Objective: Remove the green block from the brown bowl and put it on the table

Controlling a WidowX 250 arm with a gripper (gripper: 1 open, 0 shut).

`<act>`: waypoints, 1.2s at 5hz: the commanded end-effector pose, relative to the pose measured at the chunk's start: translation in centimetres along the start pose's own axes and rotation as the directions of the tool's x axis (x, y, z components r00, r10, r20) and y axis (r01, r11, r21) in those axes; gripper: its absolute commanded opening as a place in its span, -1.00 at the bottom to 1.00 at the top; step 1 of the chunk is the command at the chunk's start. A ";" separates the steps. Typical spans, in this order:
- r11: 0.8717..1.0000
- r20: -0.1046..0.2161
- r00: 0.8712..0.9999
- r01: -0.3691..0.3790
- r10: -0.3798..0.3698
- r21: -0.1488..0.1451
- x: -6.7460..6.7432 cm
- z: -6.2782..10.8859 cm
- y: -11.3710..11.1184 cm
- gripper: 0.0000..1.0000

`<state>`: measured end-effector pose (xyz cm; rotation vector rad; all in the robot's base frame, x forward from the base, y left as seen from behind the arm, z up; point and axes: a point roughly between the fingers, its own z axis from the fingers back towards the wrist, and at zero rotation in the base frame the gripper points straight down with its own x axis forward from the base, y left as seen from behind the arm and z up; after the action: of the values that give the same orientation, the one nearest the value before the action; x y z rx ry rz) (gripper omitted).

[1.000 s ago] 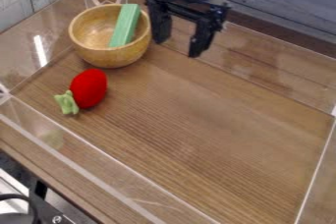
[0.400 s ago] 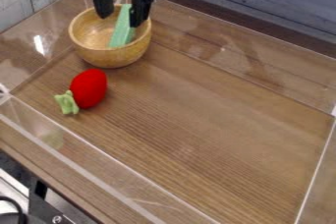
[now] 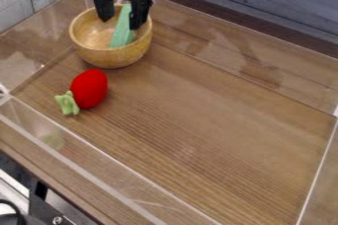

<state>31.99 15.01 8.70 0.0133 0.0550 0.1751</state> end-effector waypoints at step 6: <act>0.996 0.081 0.993 -0.086 0.087 -0.025 2.4 0.8 2.8 1.00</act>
<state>33.34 17.27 6.99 -0.0249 0.0416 0.2469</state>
